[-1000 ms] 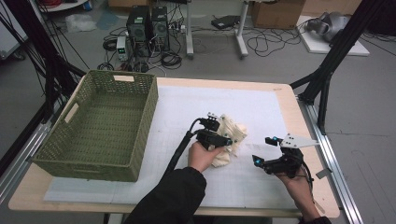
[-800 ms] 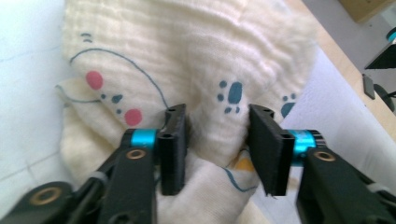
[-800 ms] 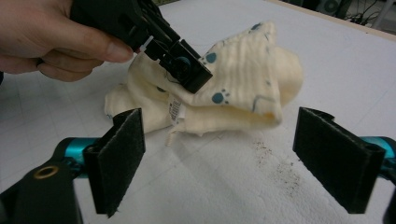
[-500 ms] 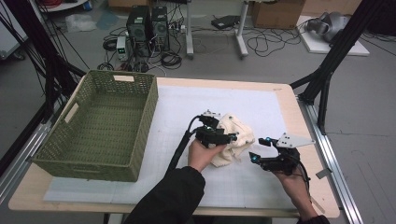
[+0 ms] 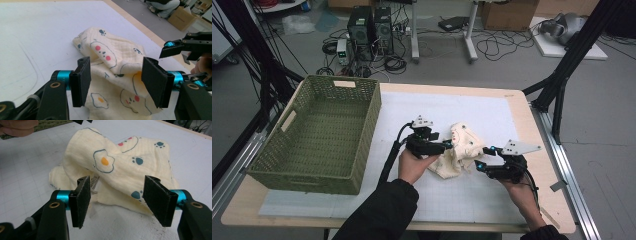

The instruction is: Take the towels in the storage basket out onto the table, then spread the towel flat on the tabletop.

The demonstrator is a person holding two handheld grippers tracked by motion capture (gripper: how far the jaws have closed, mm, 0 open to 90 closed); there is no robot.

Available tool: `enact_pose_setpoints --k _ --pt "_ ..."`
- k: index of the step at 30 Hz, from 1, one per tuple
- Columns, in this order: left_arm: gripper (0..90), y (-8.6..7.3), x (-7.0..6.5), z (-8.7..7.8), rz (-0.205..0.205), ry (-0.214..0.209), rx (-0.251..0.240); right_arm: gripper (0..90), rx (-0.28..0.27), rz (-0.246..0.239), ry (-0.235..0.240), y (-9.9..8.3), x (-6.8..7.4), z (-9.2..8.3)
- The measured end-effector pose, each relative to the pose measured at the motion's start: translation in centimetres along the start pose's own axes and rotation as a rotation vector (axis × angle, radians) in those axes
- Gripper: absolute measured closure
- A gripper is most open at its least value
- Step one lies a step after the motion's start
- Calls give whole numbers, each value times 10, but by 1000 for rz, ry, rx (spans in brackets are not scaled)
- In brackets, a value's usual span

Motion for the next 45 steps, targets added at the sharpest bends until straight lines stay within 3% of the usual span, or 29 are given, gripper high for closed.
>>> enact_pose_setpoints --k 11,24,28,33,34,42,44,45 --pt "417 -6 8 -11 16 21 -13 404 26 -5 5 -3 0 2" --pt "418 -10 11 -26 41 36 -17 498 3 -17 23 3 10 -6" --pt "425 -23 10 -32 54 41 11 574 8 -34 37 1 13 -6" --pt "510 -42 8 -36 55 22 77 613 54 -53 59 -6 20 -1" --pt "516 -47 7 -35 61 19 109 613 60 -55 60 -7 21 0" --pt "667 -66 4 -22 106 -4 200 625 159 -81 75 -22 25 23" --pt "706 -75 4 -17 133 3 244 638 185 -91 71 -26 24 29" --pt "727 -77 3 -16 153 7 241 648 196 -97 63 -27 23 31"
Point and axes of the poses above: each handheld gripper's, and its own axes: z roughly forward along the jaws, y roughly out of its top, x roughly to its left, the point moved 9 cm from there along z, roughly forward along the jaws, and after that the axes turned 14 degrees about -x, right-handed, at the moved point
